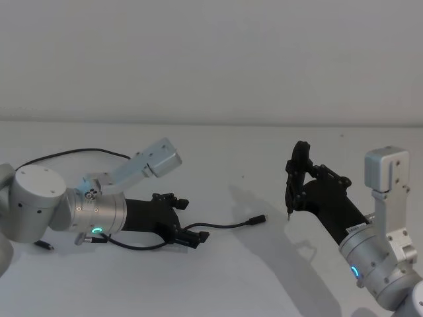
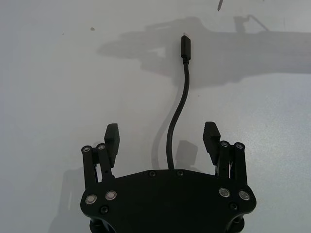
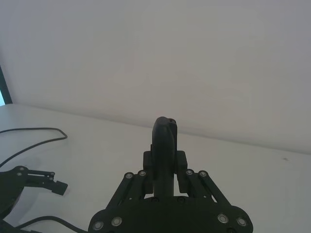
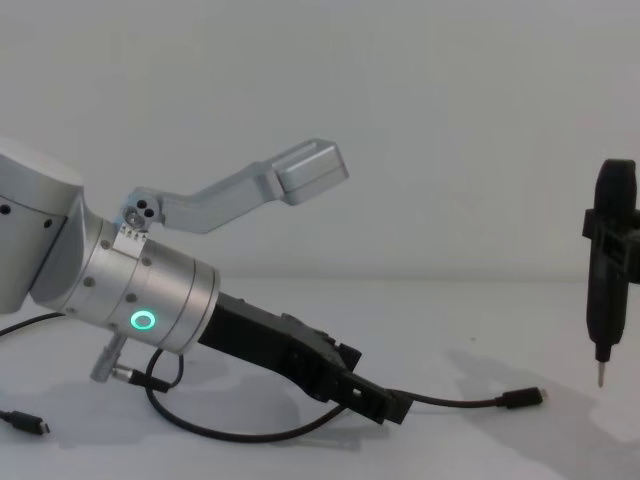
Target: Pick up the data cable with the one hand.
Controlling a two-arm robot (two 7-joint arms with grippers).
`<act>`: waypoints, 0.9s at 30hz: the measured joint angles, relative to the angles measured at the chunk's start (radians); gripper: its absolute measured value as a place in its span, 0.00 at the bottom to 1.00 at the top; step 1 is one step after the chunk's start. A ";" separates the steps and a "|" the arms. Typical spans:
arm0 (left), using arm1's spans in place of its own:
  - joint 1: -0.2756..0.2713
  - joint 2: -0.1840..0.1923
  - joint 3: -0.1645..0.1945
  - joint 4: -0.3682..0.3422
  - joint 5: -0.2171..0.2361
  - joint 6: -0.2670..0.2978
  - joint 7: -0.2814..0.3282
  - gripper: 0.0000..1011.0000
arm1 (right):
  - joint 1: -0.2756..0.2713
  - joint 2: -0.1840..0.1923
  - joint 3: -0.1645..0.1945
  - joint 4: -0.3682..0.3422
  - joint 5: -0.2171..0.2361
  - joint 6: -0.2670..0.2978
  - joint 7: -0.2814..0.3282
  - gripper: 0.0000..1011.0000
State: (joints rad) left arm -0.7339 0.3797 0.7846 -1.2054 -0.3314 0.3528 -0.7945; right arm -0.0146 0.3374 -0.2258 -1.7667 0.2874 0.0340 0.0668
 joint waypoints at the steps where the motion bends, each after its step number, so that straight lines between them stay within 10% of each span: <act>1: 0.000 0.000 0.001 0.001 0.000 0.000 0.000 0.99 | 0.000 0.000 0.000 0.000 0.000 0.000 0.000 0.27; 14: -0.002 -0.003 0.007 0.008 -0.002 0.004 0.002 0.94 | 0.000 0.000 0.000 0.000 0.000 0.000 0.000 0.27; 27: -0.003 -0.004 0.009 0.011 -0.002 0.005 0.003 0.56 | 0.000 0.000 0.000 0.000 0.000 0.000 0.000 0.27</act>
State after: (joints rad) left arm -0.7373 0.3754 0.7932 -1.1949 -0.3334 0.3581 -0.7911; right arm -0.0146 0.3374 -0.2258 -1.7667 0.2874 0.0340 0.0668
